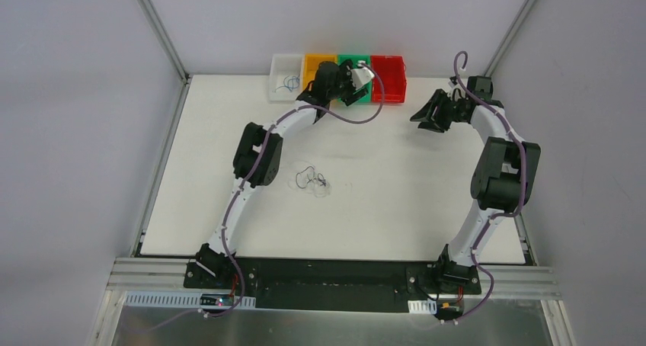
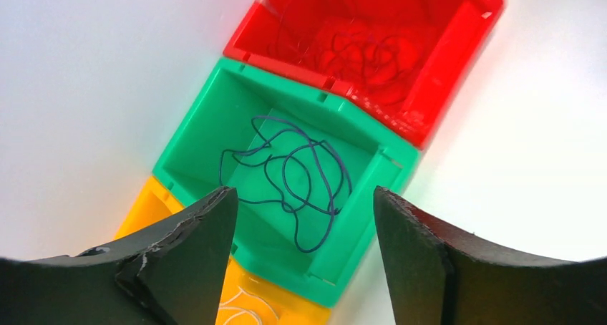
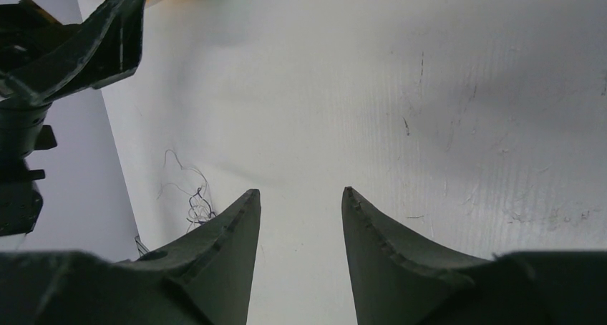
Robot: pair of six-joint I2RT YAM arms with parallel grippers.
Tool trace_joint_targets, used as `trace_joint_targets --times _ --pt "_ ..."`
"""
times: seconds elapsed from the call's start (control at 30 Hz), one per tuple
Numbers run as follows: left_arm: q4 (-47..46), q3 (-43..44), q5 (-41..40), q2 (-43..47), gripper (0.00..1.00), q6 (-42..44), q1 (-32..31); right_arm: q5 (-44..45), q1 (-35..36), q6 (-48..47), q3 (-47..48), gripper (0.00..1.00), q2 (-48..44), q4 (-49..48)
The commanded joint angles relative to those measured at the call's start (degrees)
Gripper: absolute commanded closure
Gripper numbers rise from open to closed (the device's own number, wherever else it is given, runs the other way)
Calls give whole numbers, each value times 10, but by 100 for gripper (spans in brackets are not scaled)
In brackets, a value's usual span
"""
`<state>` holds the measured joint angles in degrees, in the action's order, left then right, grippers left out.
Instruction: Untangle the cables
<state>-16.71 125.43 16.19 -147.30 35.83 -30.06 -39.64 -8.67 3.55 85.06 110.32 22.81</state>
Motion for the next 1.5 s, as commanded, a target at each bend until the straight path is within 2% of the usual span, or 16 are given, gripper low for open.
trace_joint_targets --times 0.0,0.17,0.3,0.37,0.4,0.47,0.53,0.6,0.73,0.83,0.97,1.1,1.27,1.4,1.47 --pt "32 -36 70 102 25 -50 -5 -19 7 9 14 52 -21 -12" --pt "135 -82 89 176 23 -117 -1 -35 19 2 19 52 -30 -10" --pt "259 -157 158 282 25 -246 31 -61 42 -29 34 51 -41 29" --pt "306 -232 219 354 22 -327 58 -73 60 -48 35 50 -49 53" --pt "321 -273 264 381 16 -364 77 -79 73 -56 33 49 -53 66" --pt "327 -366 335 439 11 -445 109 -92 104 -67 23 47 -61 91" --pt "328 -462 345 494 14 -507 133 -102 144 -76 3 44 -71 107" --pt "327 -548 332 549 15 -514 146 -106 186 -83 -23 43 -80 110" --pt "327 -640 311 609 18 -526 189 -89 277 -77 -53 43 -78 88" --pt "325 -670 289 613 20 -533 245 -64 329 -61 -50 43 -50 60" --pt "332 -660 278 568 19 -529 296 -11 388 -41 -21 43 -2 38" --pt "332 -640 287 517 16 -520 294 37 430 -38 5 43 36 26" --pt "331 -610 304 447 18 -543 278 88 460 -41 24 43 67 30" --pt "322 -609 308 413 27 -561 244 115 467 -45 21 47 78 24" --pt "311 -609 315 402 40 -575 233 128 466 -49 24 49 86 21"
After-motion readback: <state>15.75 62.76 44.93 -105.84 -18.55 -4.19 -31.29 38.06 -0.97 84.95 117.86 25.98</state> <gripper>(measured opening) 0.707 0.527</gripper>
